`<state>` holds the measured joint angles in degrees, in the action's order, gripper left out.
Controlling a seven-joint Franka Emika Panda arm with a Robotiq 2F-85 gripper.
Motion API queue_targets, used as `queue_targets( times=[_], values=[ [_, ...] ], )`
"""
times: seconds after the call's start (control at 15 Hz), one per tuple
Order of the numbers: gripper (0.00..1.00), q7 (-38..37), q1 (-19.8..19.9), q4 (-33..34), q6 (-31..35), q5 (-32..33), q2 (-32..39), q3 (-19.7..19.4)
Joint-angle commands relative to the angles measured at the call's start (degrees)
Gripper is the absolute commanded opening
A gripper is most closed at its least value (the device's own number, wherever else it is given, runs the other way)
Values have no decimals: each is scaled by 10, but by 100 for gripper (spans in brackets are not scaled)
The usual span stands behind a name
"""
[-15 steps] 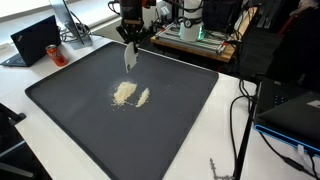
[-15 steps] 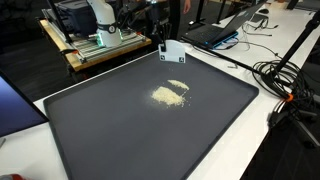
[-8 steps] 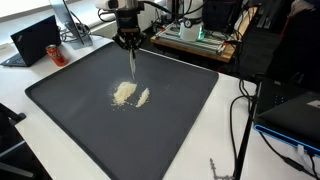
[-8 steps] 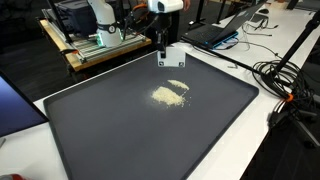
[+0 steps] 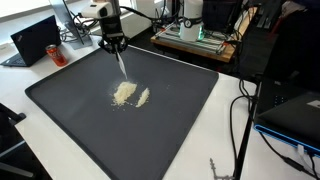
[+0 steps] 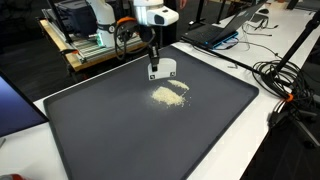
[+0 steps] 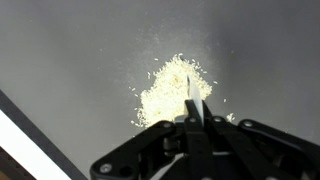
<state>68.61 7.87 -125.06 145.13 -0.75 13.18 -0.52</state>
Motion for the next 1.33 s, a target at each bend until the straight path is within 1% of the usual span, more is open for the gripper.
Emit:
queue_targets(
  times=[0.0, 0.13, 0.2, 0.27, 0.4, 0.8, 1.0, 1.27],
  values=[
    [4, 13, 6, 4, -1, 1, 5, 2],
    [4, 21, 8, 8, -1, 1, 9, 2],
    [1, 22, 7, 9, -1, 1, 10, 3],
    [1, 34, 9, 6, -3, 0, 10, 6],
    [1, 44, 7, -7, 12, 9, 12, 7],
    [1, 49, 6, -29, 94, 13, 39, 11],
    [1, 39, 3, -40, 137, 32, 58, 9],
    [1, 14, -8, -47, 163, 91, 79, -5]
  ],
)
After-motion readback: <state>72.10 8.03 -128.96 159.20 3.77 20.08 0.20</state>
